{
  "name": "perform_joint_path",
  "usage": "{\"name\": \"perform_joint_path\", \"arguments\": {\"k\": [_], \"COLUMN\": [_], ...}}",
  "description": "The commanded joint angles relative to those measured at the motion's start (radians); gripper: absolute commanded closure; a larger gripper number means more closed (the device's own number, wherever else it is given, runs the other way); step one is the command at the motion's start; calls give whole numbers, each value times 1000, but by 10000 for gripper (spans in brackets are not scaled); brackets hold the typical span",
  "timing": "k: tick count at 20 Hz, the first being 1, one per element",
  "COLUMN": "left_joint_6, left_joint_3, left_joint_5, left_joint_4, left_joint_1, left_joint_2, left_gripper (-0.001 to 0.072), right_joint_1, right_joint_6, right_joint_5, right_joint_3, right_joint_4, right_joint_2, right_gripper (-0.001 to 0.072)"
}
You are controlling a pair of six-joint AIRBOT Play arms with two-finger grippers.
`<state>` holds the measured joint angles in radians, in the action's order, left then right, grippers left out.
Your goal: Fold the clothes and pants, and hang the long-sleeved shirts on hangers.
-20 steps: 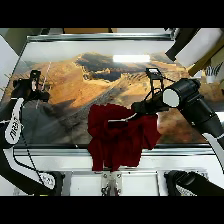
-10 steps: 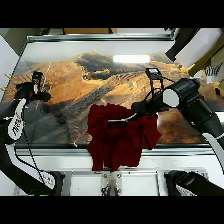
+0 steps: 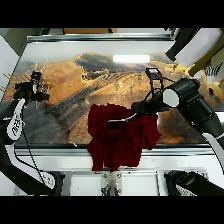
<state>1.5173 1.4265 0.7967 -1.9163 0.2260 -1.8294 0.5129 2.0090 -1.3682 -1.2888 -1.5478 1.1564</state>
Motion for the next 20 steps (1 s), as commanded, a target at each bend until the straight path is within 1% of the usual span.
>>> {"name": "perform_joint_path", "arguments": {"k": [1, 7, 11, 12, 14, 15, 16, 18, 19, 20], "left_joint_6": [-3, 5, 4, -13, -79, -130, -218, -453, -588, -698], "left_joint_3": [0, 0, 0, 0, 0, 0, 0, -2, -2, -2], "left_joint_5": [16, 79, 146, 162, 224, 275, 336, 465, 542, 613], "left_joint_4": [-4, 6, 7, 8, 10, 32, 97, 323, 453, 562], "left_joint_1": [0, -24, -103, -133, -195, -223, -246, -258, -256, -248], "left_joint_2": [63, 289, 448, 489, 561, 593, 624, 675, 697, 713], "left_gripper": [685, 685, 685, 685, 685, 685, 685, 685, 685, 685], "right_joint_1": [0, 0, 0, 0, 0, 0, 0, 0, 0, 0], "right_joint_6": [0, 0, 0, 0, 0, 0, 0, 0, 0, 0], "right_joint_5": [0, 0, 0, 0, 0, 0, 0, 0, 0, 0], "right_joint_3": [0, 0, 0, 0, 0, 0, 0, 0, 0, 0], "right_joint_4": [0, 0, 0, 0, 0, 0, 0, 0, 0, 0], "right_joint_2": [0, 0, 0, 0, 0, 0, 0, 0, 0, 0], "right_gripper": [687, 687, 687, 687, 687, 687, 687, 687, 687, 687]}}
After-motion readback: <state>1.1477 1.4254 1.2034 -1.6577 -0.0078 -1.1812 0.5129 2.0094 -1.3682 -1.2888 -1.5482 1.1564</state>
